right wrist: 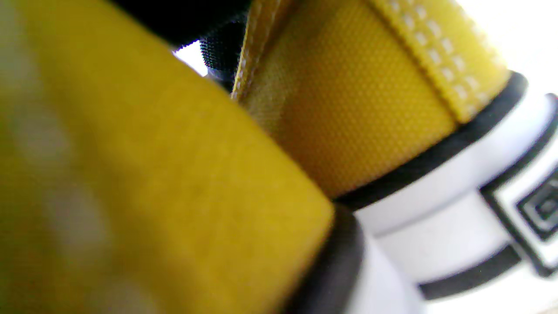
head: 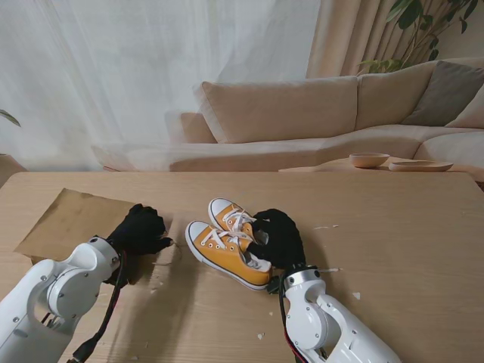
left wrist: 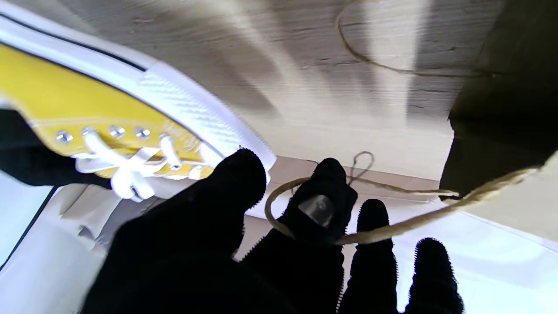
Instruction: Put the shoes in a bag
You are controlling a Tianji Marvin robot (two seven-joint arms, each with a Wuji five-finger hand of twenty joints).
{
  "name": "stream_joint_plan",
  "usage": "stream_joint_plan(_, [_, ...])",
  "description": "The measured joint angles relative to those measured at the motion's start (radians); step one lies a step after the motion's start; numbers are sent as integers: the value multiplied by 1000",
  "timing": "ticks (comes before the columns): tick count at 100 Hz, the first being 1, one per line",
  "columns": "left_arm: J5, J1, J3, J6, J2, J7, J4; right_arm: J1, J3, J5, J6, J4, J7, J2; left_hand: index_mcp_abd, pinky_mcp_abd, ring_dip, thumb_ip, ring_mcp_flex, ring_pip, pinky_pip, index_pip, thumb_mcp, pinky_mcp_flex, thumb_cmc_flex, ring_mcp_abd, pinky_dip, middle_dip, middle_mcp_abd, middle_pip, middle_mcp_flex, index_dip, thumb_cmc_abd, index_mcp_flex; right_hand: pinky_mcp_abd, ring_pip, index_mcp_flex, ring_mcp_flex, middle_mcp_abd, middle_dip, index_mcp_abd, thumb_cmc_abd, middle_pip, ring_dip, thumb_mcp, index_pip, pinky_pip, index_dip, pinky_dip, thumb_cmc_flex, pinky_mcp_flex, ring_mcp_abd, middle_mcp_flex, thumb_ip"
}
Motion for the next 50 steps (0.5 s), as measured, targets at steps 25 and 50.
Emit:
stream_joint_plan(25, [-13,11,-8,-27,2,-19,-36,-54,36,-25,-9,-52,52,19,0,0,7,0,0,17,0,-26,0,0,0,1,11,3,1,0,2,32,0,2,0,0,0,0,0,0,0,0,0,0,0,-1,0,0,0,0,0,0,0,0])
stream_joint_plan(50, [-123,17,-6,-15,1,-24,-57,-71,22,-23,-50,-54,88,37,8,0,20,0,-9,38,0,-64,2,-1,11,22,24,16,17,14,25,76,-1,35,0,-2,0,0,0,0,0,0,0,0,0,-1,0,0,0,0,0,0,0,0])
